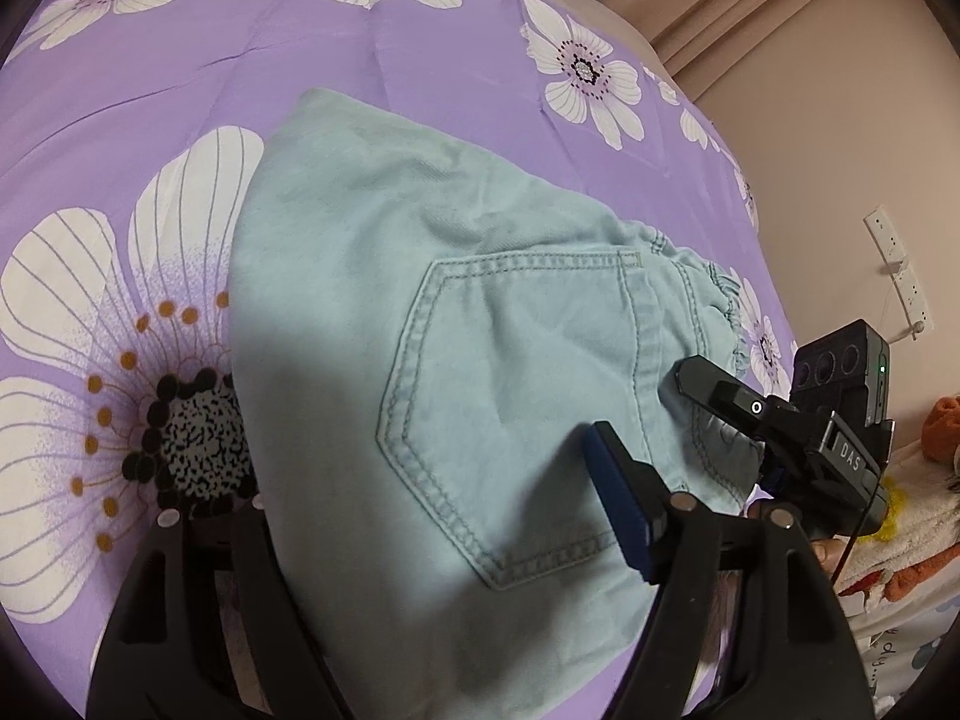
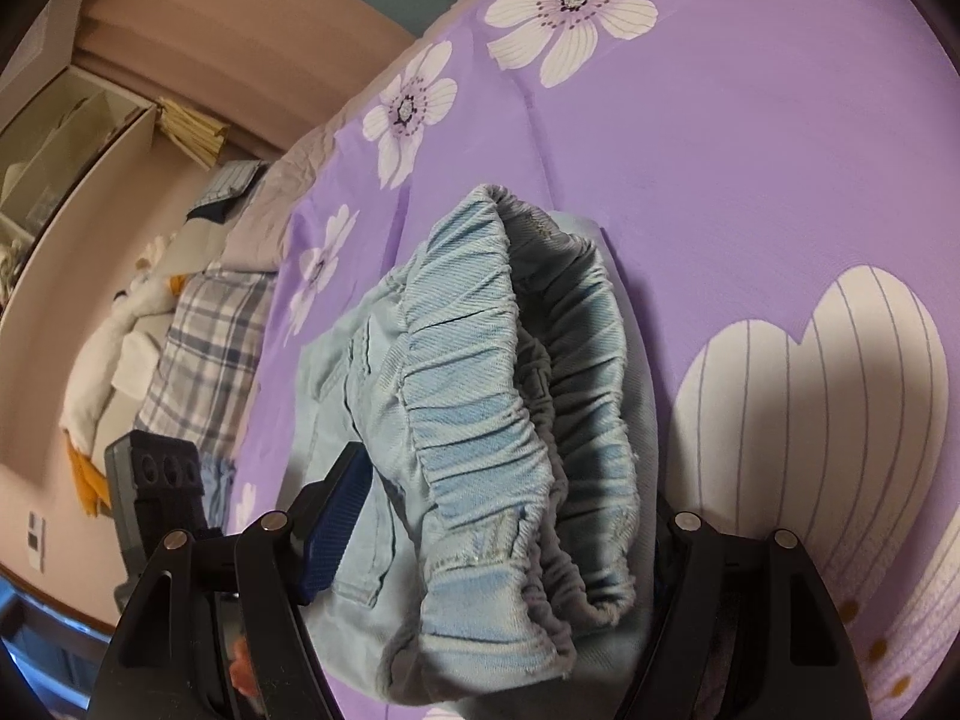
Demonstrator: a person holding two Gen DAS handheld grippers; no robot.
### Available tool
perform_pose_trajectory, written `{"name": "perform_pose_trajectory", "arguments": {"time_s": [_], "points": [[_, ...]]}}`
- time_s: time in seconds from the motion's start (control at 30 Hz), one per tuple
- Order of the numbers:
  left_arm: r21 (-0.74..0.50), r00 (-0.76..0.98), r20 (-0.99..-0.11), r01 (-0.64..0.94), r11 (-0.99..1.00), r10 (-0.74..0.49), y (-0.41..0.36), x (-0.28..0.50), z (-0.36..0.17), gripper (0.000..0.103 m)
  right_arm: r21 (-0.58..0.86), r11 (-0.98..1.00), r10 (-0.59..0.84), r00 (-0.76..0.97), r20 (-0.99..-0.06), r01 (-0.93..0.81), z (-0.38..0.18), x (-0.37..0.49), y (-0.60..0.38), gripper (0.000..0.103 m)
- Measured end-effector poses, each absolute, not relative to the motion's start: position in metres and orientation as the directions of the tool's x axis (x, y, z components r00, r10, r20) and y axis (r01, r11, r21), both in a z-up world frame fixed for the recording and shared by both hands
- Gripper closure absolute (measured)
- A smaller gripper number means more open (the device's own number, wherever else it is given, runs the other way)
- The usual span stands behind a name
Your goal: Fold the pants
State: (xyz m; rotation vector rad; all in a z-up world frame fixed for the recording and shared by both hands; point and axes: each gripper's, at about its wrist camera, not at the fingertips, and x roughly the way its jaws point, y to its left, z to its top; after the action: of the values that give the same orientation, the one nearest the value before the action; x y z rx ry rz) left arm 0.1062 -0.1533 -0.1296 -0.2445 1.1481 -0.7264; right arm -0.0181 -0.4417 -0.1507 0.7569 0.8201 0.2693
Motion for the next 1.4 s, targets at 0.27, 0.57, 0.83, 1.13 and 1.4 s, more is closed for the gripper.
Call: {"name": "perform_pose_trajectory", "arguments": {"time_s": [0.27,0.57,0.83,1.13,1.4], "points": [[-0.525,0.225,-0.744,0.385,0.759,-0.629,-0.151,0.105,-0.13,0.032,0.694,0.718,0.48,0.678,-0.556,0.061,-0.152,-0.02,-0.443,0.036],[-0.503,0.242,-0.759,0.371,0.781,-0.604,-0.14,0.095,-0.125,0.051,0.692,0.717,0.459,0.695,-0.553,0.077,-0.15,-0.027,-0.438,0.054],[-0.493,0.269,-0.757,0.366,0.79,-0.596,-0.13,0.077,-0.115,0.07,0.651,0.756,0.415,0.722,-0.553,0.064,-0.135,-0.04,-0.423,0.063],[-0.487,0.314,-0.731,0.382,0.785,-0.606,-0.109,0.041,-0.09,0.074,0.63,0.776,0.416,0.73,-0.542,0.026,-0.12,-0.059,-0.402,0.066],[-0.457,0.364,-0.715,0.404,0.793,-0.597,-0.094,0.01,-0.066,0.075,0.607,0.794,0.417,0.745,-0.52,-0.02,-0.104,-0.081,-0.387,0.066]]}}
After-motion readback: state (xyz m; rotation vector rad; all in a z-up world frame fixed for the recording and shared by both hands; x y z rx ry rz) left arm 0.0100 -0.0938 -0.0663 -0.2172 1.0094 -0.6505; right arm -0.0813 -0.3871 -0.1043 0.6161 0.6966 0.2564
